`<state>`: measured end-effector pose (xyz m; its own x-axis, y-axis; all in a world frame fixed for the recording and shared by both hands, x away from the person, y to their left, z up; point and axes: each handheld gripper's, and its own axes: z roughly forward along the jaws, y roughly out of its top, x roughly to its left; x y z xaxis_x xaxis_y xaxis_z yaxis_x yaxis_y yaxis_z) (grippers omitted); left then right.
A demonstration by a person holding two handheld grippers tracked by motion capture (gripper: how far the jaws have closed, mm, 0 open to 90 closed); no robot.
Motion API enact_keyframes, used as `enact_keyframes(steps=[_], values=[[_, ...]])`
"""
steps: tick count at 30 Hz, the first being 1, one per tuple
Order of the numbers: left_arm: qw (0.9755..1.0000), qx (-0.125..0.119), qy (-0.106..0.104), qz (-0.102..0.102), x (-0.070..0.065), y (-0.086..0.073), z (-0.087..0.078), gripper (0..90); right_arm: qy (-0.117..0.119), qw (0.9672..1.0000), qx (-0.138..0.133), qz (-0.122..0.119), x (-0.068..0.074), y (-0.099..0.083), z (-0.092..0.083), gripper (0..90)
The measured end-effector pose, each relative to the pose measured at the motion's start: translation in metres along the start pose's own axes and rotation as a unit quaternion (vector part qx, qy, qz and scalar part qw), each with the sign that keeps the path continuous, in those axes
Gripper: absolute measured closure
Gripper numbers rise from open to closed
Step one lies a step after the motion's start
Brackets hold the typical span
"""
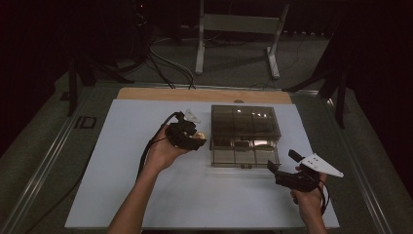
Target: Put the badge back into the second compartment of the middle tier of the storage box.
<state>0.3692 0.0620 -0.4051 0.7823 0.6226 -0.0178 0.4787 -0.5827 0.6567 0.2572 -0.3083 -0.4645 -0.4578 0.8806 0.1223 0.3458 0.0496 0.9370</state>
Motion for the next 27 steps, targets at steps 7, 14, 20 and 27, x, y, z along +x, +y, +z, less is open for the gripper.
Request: enact_keyframes(steps=[7,14,20,27], values=[[0.9999,-0.001,-0.006,0.010,-0.007,0.009,0.004,48.6,0.000,1.0000,-0.001,-0.001,0.000,0.000,0.000,4.4],[0.9999,-0.001,-0.009,0.014,-0.011,0.013,0.008,48.6,-0.001,1.0000,-0.001,0.001,-0.001,0.000,-0.001,4.4],[0.9997,-0.001,-0.012,0.020,-0.016,0.017,0.012,48.6,-0.001,1.0000,-0.002,0.000,-0.001,0.001,-0.001,4.4],[0.9996,-0.001,-0.016,0.025,-0.019,0.021,0.016,48.6,-0.001,1.0000,-0.002,0.000,-0.002,0.001,-0.001,4.4]])
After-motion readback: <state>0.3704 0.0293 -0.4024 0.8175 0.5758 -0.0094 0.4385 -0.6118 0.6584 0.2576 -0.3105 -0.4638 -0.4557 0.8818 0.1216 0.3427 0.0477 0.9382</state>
